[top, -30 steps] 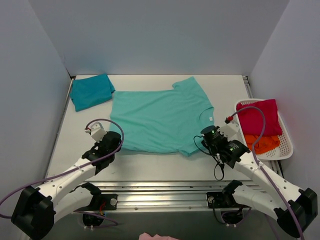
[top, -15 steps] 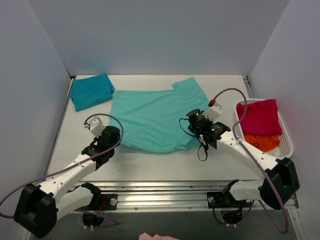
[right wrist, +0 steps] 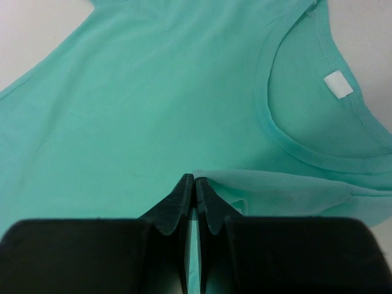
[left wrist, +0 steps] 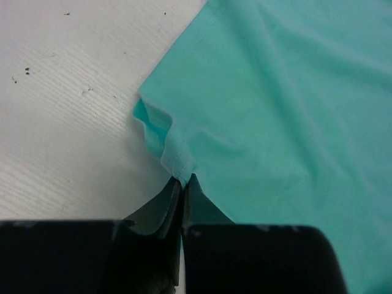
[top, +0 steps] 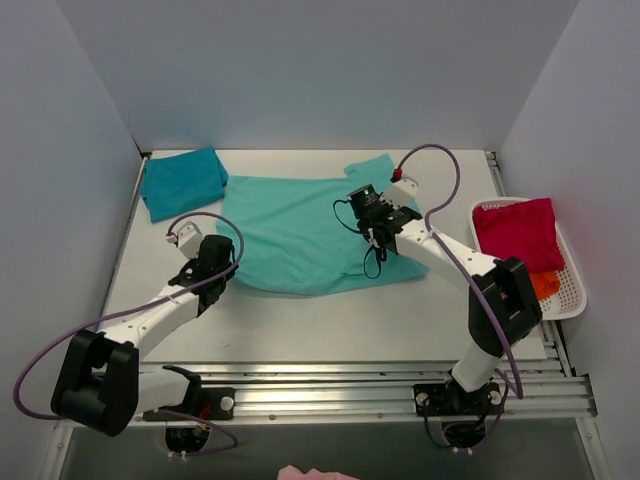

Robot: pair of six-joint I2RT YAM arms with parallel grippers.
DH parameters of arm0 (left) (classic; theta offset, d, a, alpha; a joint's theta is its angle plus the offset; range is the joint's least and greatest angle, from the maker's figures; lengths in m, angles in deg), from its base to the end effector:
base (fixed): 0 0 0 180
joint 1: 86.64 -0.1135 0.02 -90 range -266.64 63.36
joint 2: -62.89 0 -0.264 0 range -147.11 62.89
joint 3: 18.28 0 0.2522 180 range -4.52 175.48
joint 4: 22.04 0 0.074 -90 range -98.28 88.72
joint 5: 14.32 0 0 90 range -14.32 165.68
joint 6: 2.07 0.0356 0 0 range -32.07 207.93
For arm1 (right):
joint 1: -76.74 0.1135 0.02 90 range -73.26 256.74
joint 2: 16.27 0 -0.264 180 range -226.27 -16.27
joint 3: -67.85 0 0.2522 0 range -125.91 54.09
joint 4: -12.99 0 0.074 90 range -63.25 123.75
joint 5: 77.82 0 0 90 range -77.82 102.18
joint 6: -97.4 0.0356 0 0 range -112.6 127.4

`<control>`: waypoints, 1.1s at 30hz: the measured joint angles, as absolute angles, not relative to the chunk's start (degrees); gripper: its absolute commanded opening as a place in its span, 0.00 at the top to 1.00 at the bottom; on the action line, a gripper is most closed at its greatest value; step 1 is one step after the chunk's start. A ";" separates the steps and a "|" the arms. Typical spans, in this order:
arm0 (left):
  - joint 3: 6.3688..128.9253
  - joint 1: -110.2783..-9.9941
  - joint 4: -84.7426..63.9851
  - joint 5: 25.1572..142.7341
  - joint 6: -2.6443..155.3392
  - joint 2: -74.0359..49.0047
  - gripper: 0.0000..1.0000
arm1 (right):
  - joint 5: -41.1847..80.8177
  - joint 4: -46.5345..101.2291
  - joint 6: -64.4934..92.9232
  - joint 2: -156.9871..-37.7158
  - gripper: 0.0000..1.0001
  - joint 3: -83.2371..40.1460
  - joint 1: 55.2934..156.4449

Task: Fold and stack the t-shirts
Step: Fold the flattened tshirt in 1/3 of the way

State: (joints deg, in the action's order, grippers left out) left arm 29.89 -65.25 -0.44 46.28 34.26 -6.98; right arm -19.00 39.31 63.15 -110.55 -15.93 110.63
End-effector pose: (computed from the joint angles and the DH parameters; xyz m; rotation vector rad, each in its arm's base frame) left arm 0.2297 -0.0712 0.1961 -0.8508 2.0438 -0.1208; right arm 0.3185 0.1917 0.2682 0.6881 2.0119 0.3262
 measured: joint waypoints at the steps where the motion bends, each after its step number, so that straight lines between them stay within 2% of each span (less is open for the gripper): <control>1: 30.22 -65.75 -0.94 46.69 34.59 -8.05 0.98 | -19.07 39.20 62.86 -111.91 1.00 -16.83 110.15; 23: 46.42 -75.00 -10.49 56.70 41.36 -32.94 0.98 | -18.35 37.78 58.23 -132.71 1.00 -31.67 102.81; 25: 47.79 -75.26 -10.58 57.31 41.93 -34.78 0.95 | -18.22 37.65 58.03 -134.81 1.00 -32.83 102.39; 28: 50.68 -75.91 -10.25 58.47 42.58 -37.75 0.75 | -17.76 37.69 57.86 -137.37 1.00 -34.77 101.91; 30: 52.91 -76.37 -10.10 59.28 43.18 -39.87 0.53 | -17.52 37.71 57.86 -138.68 1.00 -36.08 101.54; 33: 56.12 -77.07 -9.73 60.11 43.39 -42.71 0.38 | -17.58 37.71 57.88 -139.75 1.00 -37.46 100.95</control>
State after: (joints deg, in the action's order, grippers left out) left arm 56.12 -77.07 -9.73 60.11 43.39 -42.71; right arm -17.58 37.71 57.88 -139.75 -37.46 100.95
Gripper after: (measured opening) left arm 0.513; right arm 0.005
